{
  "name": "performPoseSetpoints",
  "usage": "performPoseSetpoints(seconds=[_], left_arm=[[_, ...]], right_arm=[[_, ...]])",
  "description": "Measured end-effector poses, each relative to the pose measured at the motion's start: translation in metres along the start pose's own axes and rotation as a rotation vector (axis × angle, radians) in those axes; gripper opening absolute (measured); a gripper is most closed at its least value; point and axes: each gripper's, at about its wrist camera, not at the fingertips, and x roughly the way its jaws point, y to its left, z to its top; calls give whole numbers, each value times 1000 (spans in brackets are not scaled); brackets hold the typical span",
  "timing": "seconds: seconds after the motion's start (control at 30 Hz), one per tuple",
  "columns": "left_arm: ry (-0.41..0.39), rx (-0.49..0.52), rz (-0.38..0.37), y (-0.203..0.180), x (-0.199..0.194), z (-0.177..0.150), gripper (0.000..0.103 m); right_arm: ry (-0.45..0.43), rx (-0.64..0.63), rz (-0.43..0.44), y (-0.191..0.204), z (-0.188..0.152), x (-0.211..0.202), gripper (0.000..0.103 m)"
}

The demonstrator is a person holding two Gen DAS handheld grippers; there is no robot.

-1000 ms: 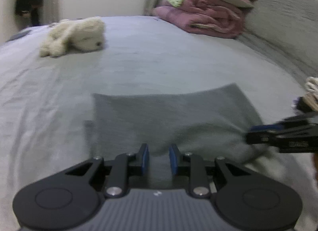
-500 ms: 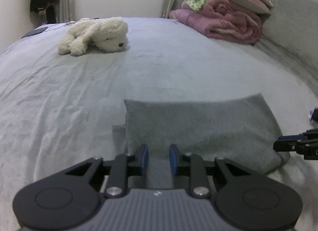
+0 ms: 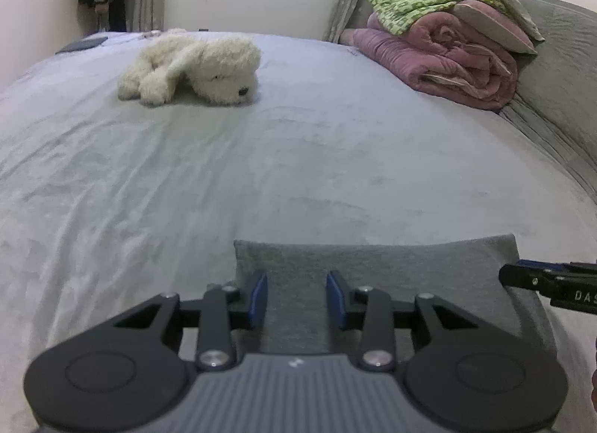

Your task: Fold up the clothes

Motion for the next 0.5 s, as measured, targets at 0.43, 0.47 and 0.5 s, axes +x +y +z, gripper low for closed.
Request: performPoseSetpoints(seconds=[0.43,0.47,0.5], left_arm=[[11,-76,-23,15,14,4,36],[13,-82,-28,16,15,5,36],[13,-91,-32,19,15,5,36]], right_arm=[[44,34,-41,-12,-4,23,51],[46,37,-41,-13,-3,23,51],[49,44,-38,-15,-3,22,51]])
